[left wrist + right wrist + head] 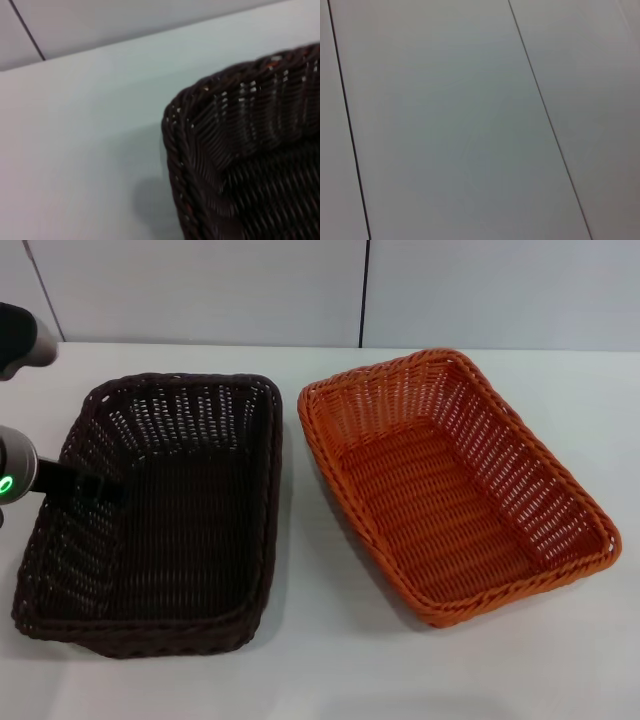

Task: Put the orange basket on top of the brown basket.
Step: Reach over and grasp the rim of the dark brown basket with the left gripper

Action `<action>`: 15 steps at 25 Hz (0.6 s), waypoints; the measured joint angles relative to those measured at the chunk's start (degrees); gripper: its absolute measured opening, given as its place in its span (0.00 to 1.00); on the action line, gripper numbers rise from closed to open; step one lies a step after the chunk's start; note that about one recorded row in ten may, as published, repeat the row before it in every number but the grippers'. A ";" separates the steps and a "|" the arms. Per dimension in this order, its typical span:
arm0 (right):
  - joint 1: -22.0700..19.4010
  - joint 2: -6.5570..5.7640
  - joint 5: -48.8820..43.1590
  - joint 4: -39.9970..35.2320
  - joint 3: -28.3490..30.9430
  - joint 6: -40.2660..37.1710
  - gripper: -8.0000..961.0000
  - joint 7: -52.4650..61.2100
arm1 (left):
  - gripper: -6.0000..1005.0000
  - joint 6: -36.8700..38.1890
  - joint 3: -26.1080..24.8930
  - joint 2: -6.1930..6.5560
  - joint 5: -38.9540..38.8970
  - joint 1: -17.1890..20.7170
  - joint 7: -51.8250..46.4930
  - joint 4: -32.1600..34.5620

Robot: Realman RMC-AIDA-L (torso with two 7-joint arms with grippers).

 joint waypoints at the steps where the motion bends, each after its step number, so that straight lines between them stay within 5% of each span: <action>1: 0.02 0.00 0.00 0.00 0.00 0.05 0.59 0.00 | 0.78 0.00 0.00 0.00 0.00 0.00 0.00 0.00; 4: 0.11 0.00 0.00 0.00 0.00 0.09 0.59 0.00 | 0.78 -2.97 -0.95 0.13 1.33 -2.13 1.06 1.66; 9: 0.20 0.00 0.00 0.00 0.00 0.10 0.59 0.00 | 0.63 -3.09 -1.05 0.14 1.41 -2.05 2.53 1.05; 11: 0.21 0.00 0.00 0.00 0.01 0.10 0.59 0.00 | 0.38 -3.17 -0.79 0.16 1.78 -1.98 4.30 0.48; 15: 0.22 0.00 -0.01 0.00 0.01 0.08 0.59 0.00 | 0.37 -3.71 -0.82 0.17 1.79 -2.16 9.03 0.34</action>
